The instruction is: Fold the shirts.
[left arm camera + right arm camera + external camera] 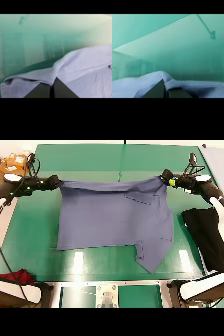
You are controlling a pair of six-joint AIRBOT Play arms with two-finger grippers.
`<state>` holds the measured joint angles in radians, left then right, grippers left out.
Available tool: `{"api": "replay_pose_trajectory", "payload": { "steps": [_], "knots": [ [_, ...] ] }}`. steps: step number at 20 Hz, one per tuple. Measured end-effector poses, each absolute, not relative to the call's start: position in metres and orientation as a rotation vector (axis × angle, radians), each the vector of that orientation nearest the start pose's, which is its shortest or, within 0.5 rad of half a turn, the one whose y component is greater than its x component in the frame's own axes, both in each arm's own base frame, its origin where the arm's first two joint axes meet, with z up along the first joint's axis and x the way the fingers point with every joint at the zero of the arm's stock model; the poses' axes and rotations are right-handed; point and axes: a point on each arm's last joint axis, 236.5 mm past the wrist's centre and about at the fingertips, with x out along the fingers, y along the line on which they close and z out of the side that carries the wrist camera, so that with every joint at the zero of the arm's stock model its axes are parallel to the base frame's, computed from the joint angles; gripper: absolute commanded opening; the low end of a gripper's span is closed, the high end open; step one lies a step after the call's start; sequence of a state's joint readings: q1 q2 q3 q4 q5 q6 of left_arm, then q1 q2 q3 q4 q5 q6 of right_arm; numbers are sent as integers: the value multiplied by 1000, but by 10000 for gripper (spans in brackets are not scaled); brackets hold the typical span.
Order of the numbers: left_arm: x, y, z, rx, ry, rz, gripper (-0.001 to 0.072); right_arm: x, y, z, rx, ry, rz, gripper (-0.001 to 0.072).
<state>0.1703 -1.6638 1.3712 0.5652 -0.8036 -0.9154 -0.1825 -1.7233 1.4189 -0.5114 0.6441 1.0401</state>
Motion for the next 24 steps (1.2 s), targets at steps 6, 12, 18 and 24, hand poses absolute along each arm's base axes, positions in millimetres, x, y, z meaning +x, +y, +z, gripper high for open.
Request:
{"api": "replay_pose_trajectory", "payload": {
  "steps": [6,12,18,24],
  "knots": [
    [515,-55,-14,-386,969,-440,22,555,10,-1,564,857,308,14],
    [480,-51,-36,-326,1137,-455,22,497,-17,-31,482,1071,287,14],
    [459,-47,-51,-304,1235,-452,22,467,-23,-64,480,1169,256,15],
    [445,-49,-65,-324,1283,-444,50,457,-23,-77,480,1197,247,323]
  ]
}}
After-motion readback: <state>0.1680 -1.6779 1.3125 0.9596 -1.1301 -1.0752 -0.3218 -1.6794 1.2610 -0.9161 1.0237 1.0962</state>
